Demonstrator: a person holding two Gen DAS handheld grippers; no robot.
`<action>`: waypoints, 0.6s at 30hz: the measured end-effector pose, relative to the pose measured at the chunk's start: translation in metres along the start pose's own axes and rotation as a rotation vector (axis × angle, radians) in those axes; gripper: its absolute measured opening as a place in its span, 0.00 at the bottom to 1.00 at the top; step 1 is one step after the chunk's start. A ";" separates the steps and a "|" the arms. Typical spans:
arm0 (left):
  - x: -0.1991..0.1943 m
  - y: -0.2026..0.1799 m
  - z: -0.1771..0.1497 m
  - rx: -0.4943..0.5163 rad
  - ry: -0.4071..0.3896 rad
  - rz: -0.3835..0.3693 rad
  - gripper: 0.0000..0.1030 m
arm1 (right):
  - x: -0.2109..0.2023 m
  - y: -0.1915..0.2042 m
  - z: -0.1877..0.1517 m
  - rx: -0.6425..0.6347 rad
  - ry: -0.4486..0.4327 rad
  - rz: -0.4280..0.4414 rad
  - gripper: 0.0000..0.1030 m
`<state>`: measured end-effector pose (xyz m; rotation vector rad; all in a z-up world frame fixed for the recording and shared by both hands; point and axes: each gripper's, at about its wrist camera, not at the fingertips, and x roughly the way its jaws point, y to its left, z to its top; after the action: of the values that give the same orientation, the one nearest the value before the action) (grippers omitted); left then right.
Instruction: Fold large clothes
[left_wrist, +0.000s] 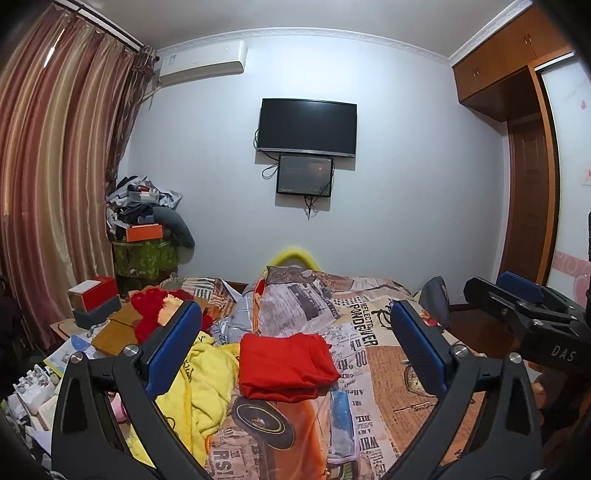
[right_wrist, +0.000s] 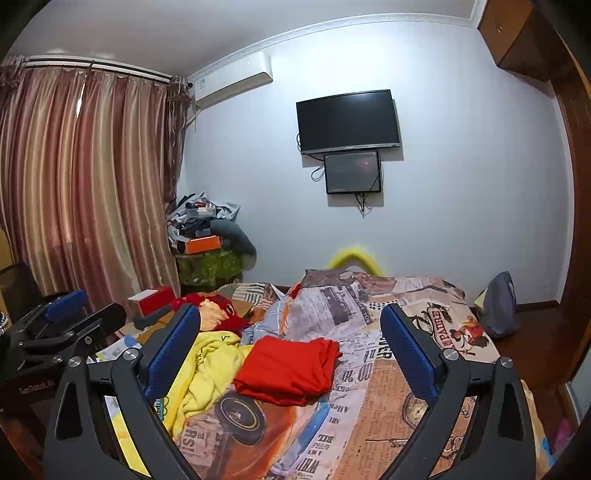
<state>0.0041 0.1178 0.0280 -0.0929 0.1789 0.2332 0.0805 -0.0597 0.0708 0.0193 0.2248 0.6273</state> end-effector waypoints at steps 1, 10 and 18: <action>0.000 0.000 0.000 0.001 0.001 0.002 1.00 | 0.000 0.001 -0.002 -0.002 0.001 -0.003 0.95; 0.005 0.001 -0.003 -0.014 0.013 0.010 1.00 | -0.001 0.004 0.001 -0.013 0.006 -0.005 0.95; 0.009 0.001 -0.006 -0.021 0.030 0.016 1.00 | -0.001 0.004 0.002 -0.022 0.013 -0.012 0.95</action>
<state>0.0116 0.1204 0.0207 -0.1159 0.2071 0.2495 0.0781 -0.0570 0.0731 -0.0071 0.2306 0.6180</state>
